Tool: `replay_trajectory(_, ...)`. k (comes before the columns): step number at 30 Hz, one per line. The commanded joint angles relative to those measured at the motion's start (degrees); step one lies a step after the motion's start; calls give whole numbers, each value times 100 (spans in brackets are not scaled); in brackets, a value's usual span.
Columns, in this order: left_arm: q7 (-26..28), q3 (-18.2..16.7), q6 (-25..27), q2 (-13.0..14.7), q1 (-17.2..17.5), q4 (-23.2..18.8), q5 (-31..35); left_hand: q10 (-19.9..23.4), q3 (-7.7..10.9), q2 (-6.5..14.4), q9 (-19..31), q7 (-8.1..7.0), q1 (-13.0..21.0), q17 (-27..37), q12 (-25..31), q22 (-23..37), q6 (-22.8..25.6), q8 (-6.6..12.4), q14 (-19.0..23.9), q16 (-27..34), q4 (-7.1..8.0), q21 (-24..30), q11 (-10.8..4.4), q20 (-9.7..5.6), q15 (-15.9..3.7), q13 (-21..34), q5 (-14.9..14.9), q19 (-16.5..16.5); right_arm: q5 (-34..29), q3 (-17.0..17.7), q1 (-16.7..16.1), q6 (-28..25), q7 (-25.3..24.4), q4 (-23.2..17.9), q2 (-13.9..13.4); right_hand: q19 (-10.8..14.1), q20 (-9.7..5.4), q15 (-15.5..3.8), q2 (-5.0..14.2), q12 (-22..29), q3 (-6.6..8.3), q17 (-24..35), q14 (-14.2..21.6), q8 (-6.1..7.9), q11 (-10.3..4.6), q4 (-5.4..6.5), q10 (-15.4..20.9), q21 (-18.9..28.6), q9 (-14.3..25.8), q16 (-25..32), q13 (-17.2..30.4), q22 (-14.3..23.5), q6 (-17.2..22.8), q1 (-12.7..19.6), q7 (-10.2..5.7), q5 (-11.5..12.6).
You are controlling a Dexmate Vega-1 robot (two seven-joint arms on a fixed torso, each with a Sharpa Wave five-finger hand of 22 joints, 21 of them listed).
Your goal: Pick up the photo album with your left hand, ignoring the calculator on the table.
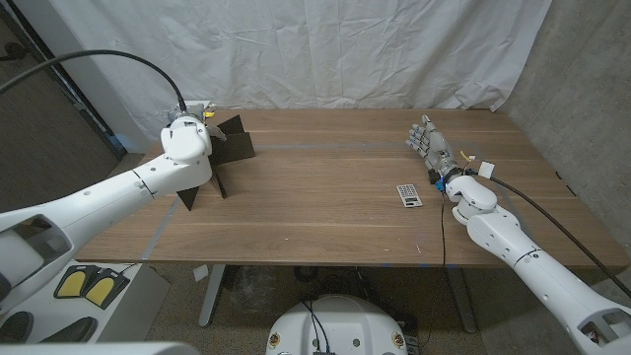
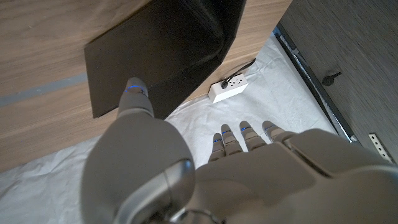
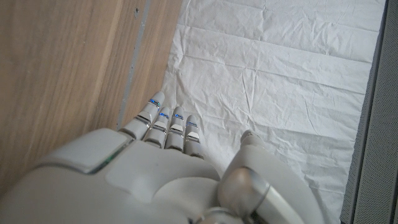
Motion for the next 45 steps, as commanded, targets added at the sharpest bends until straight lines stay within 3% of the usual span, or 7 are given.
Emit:
replay_trajectory(1,88,-19,-109,-90,-47,276,-227,-22,-20,-8,17,-14,-44,15,5,17,-72,7,-32,-3,15,17,-24,-5,-157,14,47,-170,-40,-28,32,23,-30,46,38,56,-112,0,34,45,-2,29,45,14,-24,-3,38,-12,24,32,22,26,47,-22,21,-24)
replay_trajectory(16,161,263,-359,-449,-372,814,-211,-27,-49,-5,16,-17,-46,13,18,15,-74,22,-45,3,18,20,-22,-6,-150,13,60,-173,-19,-17,50,74,-18,173,88,70,-111,-1,36,42,-8,30,59,13,-22,-8,47,-36,23,28,22,27,47,-26,17,-24)
replay_trajectory(24,319,181,-557,-601,-344,1056,-447,-28,-66,0,15,-18,-46,12,26,15,-74,29,-47,8,20,25,-29,2,-153,12,67,-166,11,20,18,65,-19,174,57,76,-107,0,38,40,-10,30,60,13,-13,-10,52,-47,24,23,23,28,46,-29,13,-25)
replay_trajectory(37,371,355,-629,-836,-490,1450,-550,-1,-88,13,15,-20,-41,12,47,15,-61,44,-32,20,23,39,-53,19,-151,12,80,-140,25,4,106,-22,29,225,35,81,-97,0,40,36,-16,31,63,14,-7,-13,55,-70,23,17,23,29,53,-36,14,-25)
replay_trajectory(45,417,372,-766,-855,-483,1543,-669,9,-97,23,15,-19,-36,12,55,16,-41,56,-19,27,24,44,-50,20,-154,11,86,-130,38,2,105,-12,46,249,48,91,-98,-2,43,33,-19,32,68,13,-12,-15,57,-85,23,14,23,29,52,-39,15,-25)
